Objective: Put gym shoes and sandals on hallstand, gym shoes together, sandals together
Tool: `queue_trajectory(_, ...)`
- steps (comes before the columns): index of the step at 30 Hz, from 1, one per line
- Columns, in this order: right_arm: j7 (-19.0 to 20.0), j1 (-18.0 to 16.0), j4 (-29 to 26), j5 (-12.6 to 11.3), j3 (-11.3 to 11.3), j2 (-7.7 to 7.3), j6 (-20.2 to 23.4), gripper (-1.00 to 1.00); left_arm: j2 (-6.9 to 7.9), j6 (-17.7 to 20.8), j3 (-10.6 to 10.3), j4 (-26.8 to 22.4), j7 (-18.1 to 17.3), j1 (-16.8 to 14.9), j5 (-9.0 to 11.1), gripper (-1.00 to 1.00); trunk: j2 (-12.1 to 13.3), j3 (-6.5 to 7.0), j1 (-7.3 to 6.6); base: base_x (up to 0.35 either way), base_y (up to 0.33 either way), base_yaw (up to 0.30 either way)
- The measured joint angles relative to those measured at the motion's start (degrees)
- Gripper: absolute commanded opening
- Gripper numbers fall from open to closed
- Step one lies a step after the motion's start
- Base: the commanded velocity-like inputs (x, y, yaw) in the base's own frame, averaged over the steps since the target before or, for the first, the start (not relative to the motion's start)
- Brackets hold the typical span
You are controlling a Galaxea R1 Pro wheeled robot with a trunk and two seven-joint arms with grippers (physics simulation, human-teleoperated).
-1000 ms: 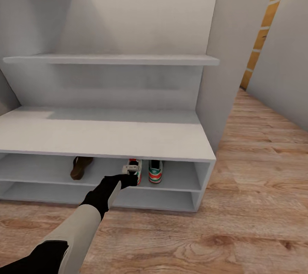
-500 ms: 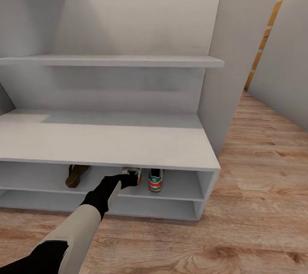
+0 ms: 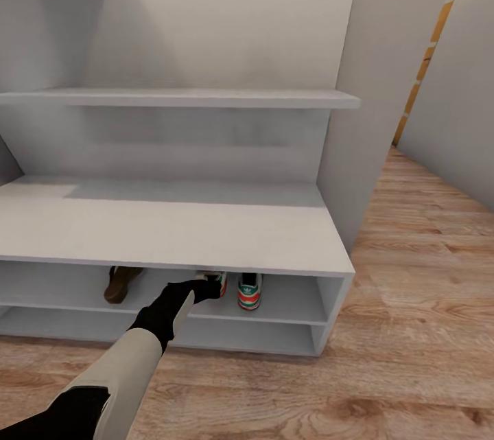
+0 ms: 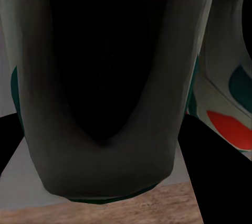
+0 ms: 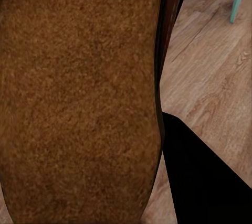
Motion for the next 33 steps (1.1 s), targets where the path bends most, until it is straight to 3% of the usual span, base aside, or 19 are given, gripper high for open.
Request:
queue_trajectory(6,0.0,0.0,0.0,0.0,0.0,0.00,0.0,-1.00,0.00,0.0,0.0,0.1,0.0,0.0,0.0,-1.00,0.0,0.00,0.00,0.004,0.000,0.000)
queue_trajectory(7,0.0,0.0,0.0,0.0,0.0,0.00,0.0,-1.00,0.00,0.1,0.0,0.1,0.0,0.0,0.0,1.00,0.0,0.00,0.00,0.000,0.000,0.000)
queue_trajectory(21,0.0,0.0,0.0,0.0,0.0,0.00,0.0,-1.00,0.00,0.1,0.0,0.0,0.1,0.0,0.0,1.00,0.0,0.00,0.00,-0.007,0.000,0.000)
queue_trajectory(33,0.0,0.0,0.0,0.0,0.0,0.00,0.0,-1.00,0.00,0.1,0.0,0.0,0.1,0.0,0.0,1.00,0.0,0.00,0.04,-0.301,0.000,0.000)
